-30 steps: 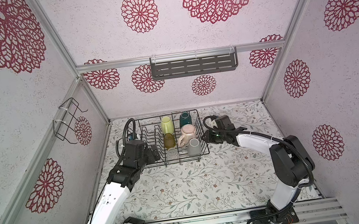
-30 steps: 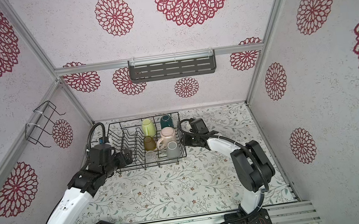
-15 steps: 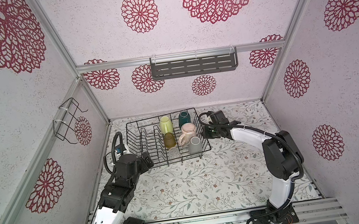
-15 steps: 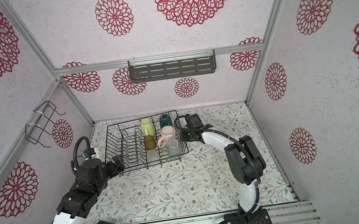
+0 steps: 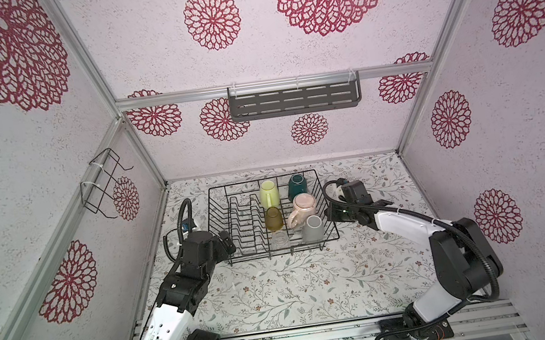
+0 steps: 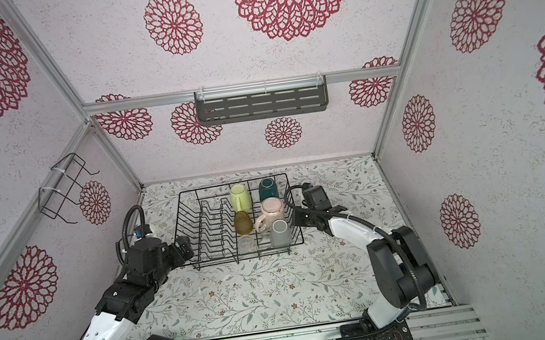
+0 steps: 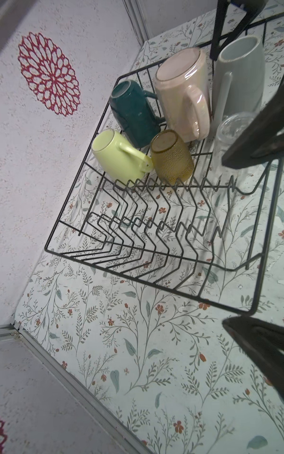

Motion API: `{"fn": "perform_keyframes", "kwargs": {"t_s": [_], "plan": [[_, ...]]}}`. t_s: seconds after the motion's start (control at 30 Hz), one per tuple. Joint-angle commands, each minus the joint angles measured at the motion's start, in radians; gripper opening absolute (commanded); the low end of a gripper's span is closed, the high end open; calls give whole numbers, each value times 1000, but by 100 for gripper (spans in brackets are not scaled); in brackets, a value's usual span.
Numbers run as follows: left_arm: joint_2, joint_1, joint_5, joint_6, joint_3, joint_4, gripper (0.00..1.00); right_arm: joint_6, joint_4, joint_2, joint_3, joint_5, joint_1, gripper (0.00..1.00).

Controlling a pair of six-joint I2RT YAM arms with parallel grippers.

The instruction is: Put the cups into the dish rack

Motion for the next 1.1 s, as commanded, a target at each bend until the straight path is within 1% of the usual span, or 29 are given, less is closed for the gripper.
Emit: {"fn": "perform_keyframes", "kwargs": {"t_s": [0.0, 0.13, 0.23, 0.27, 0.3, 0.33, 0.4, 0.43, 0.47, 0.5, 0.57, 0.6, 0.67, 0.7, 0.77, 0.93, 0.97, 1.0, 1.03, 1.07], "plan": [[10, 10, -11, 10, 12, 50, 97, -40, -67, -77, -58, 36, -74, 0], [30, 12, -22, 30, 5, 77, 97, -64, -91, -143, -114, 25, -149, 2], [48, 26, -45, 55, 11, 77, 97, -82, -101, -207, -155, 47, -173, 3], [53, 35, -49, 65, 12, 79, 97, -82, -96, -229, -173, 45, -180, 6], [58, 47, -53, 72, 8, 85, 97, -82, -94, -244, -186, 41, -186, 10], [61, 60, -57, 74, 3, 92, 97, -83, -95, -253, -192, 37, -189, 12], [69, 110, -37, 75, -19, 117, 97, -114, -104, -267, -200, 10, -192, 10], [71, 137, -17, 69, -27, 125, 97, -121, -110, -272, -198, 8, -194, 10], [76, 170, 5, 62, -35, 134, 97, -123, -117, -282, -197, 13, -197, 12], [81, 199, 25, 55, -43, 148, 97, -125, -122, -294, -198, 17, -199, 19], [97, 252, 58, 61, -60, 186, 97, -125, -127, -323, -194, 23, -200, 35], [107, 270, 70, 74, -68, 207, 97, -125, -124, -338, -195, 30, -199, 40], [134, 302, 63, 100, -71, 242, 97, -125, -121, -382, -194, 56, -199, 46], [148, 311, 58, 105, -70, 255, 97, -128, -118, -403, -195, 72, -200, 54], [178, 329, 57, 123, -71, 302, 97, -149, -103, -452, -197, 111, -201, 98], [257, 335, -11, 189, -64, 404, 97, -173, -27, -555, -228, 283, -205, 99], [269, 334, -45, 194, -62, 417, 97, -181, 8, -573, -246, 317, -207, 99], [281, 334, -75, 197, -60, 435, 97, -200, 49, -585, -269, 347, -209, 99], [289, 334, -73, 216, -62, 455, 97, -226, 100, -596, -298, 365, -209, 99], [294, 333, -67, 250, -71, 485, 97, -282, 160, -610, -333, 365, -211, 99]]}}
